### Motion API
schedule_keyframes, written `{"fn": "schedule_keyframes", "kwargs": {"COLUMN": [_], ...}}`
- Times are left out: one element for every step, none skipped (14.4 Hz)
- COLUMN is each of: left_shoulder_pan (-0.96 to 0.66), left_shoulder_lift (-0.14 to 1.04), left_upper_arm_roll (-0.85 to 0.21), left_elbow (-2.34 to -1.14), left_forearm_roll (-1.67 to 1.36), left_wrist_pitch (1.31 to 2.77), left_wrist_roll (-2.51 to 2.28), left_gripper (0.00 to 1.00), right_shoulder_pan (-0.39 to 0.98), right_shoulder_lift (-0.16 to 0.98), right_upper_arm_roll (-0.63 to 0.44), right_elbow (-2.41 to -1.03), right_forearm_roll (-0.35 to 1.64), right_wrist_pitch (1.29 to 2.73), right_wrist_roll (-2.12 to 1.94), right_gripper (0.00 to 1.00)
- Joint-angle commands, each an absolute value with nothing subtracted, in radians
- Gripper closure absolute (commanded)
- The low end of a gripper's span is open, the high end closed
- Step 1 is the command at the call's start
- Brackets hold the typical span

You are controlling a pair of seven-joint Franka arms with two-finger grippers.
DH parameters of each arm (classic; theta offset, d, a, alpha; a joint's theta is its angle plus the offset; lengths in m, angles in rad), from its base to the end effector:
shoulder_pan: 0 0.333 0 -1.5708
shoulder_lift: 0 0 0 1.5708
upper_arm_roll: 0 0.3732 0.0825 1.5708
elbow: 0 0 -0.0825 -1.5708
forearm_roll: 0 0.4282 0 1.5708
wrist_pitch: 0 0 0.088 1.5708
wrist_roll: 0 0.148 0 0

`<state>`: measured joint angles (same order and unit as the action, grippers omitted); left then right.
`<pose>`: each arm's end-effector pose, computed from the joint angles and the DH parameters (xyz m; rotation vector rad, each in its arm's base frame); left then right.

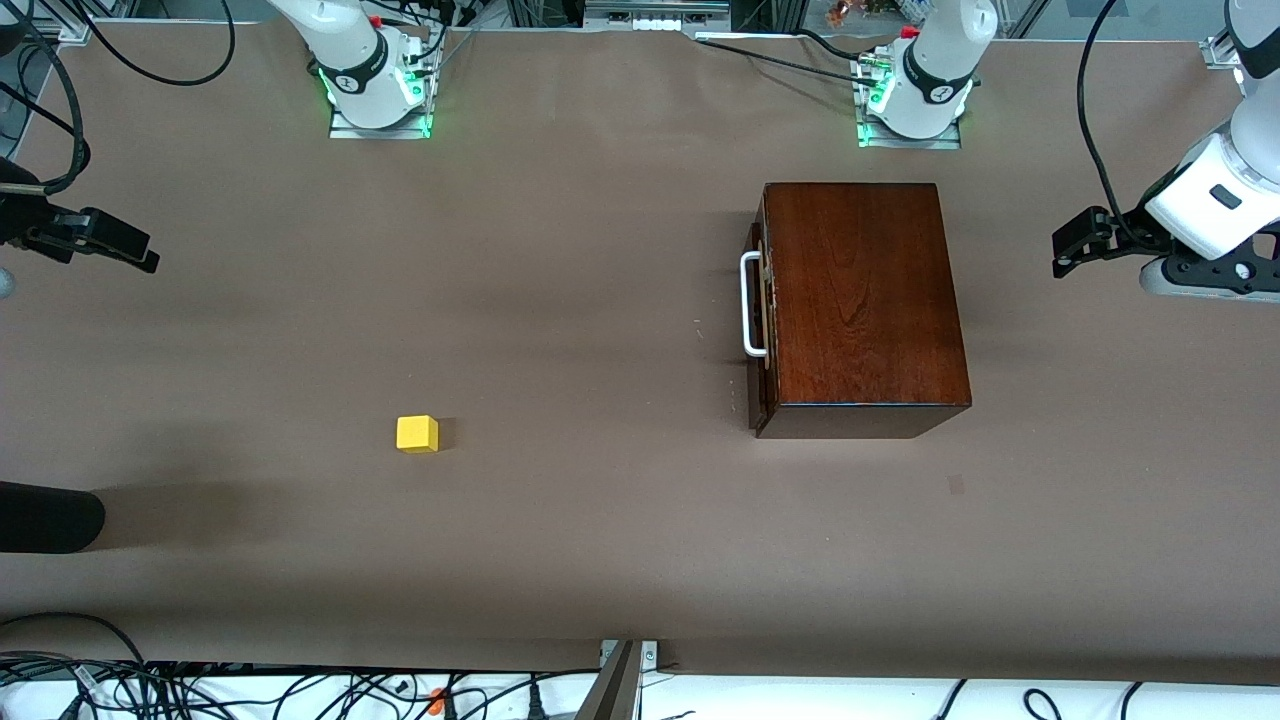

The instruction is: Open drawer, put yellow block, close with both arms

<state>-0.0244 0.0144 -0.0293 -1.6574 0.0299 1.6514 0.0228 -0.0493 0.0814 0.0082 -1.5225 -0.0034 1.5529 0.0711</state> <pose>0.6065 -0.0283 0.5942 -3.1093 0.1232 0.0310 0.6231 -0.0263 0.6142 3.1322 -0.1759 -0.0799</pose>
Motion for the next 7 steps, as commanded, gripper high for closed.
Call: {"fn": "schedule_keyframes", "kwargs": {"left_shoulder_pan": [-0.023,-0.023,-0.021,-0.021,-0.02,-0.018,-0.015], "left_shoulder_lift": [0.034,0.037,0.04,0.038,0.038,0.038,0.038], "left_upper_arm_roll": [-0.035,-0.037,-0.034,-0.029,-0.028,-0.026,-0.026], "left_elbow": [-1.626,-1.626,-1.626,-1.623,-1.623,-1.623,-1.623], "left_forearm_roll": [0.054,0.052,0.051,0.049,0.048,0.046,0.046], "left_wrist_pitch": [1.637,1.64,1.638,1.638,1.638,1.637,1.637], "left_wrist_roll": [0.018,0.017,0.018,0.028,0.028,0.028,0.023], "left_gripper": [0.0,0.0,0.0,0.0,0.0,0.0,0.0], "right_shoulder_pan": [-0.06,-0.06,-0.06,-0.06,-0.06,-0.06,-0.06], "right_shoulder_lift": [0.06,0.06,0.06,0.06,0.06,0.06,0.06], "right_upper_arm_roll": [0.012,0.012,0.012,0.012,0.012,0.012,0.012], "right_elbow": [-1.529,-1.529,-1.529,-1.529,-1.529,-1.529,-1.529], "right_forearm_roll": [0.017,0.015,0.017,0.017,0.017,0.017,0.017], "right_wrist_pitch": [1.551,1.551,1.551,1.551,1.552,1.552,1.552], "right_wrist_roll": [0.08,0.08,0.081,0.081,0.081,0.081,0.081], "right_gripper": [0.0,0.0,0.0,0.0,0.0,0.0,0.0]}}
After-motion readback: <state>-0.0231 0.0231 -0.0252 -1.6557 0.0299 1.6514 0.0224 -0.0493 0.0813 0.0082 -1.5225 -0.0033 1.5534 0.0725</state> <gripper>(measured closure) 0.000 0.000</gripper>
